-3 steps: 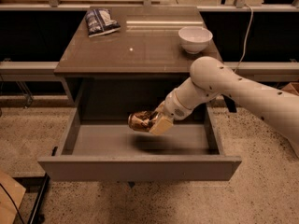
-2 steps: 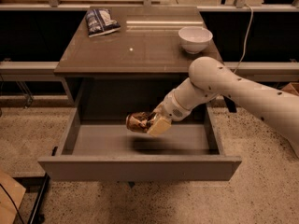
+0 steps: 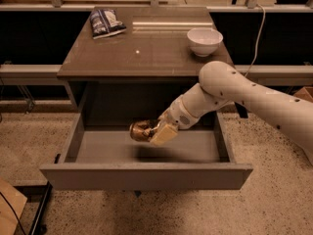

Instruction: Place orange can into top drawer

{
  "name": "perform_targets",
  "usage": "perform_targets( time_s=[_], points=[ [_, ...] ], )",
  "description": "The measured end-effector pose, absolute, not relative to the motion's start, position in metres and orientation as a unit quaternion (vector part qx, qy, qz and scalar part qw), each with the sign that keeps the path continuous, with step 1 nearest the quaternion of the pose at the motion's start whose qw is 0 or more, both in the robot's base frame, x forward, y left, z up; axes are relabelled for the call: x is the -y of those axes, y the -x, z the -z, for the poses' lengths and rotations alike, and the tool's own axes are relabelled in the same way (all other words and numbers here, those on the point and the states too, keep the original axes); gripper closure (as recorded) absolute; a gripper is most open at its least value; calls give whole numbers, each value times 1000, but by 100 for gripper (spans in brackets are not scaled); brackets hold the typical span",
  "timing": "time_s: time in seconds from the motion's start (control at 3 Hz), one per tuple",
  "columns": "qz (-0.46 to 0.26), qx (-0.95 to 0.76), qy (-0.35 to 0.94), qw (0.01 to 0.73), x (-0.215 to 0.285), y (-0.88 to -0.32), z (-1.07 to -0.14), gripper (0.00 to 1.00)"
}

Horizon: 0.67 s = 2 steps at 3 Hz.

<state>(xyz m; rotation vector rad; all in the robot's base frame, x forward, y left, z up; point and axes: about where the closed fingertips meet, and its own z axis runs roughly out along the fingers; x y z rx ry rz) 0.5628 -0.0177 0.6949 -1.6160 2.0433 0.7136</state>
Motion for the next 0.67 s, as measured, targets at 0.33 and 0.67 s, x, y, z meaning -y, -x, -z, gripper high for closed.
perform_targets(
  time_s=[0.33, 0.67],
  points=[
    [-259, -738, 584, 217, 16, -562, -694, 0],
    [-259, -738, 584, 217, 16, -562, -694, 0]
  ],
)
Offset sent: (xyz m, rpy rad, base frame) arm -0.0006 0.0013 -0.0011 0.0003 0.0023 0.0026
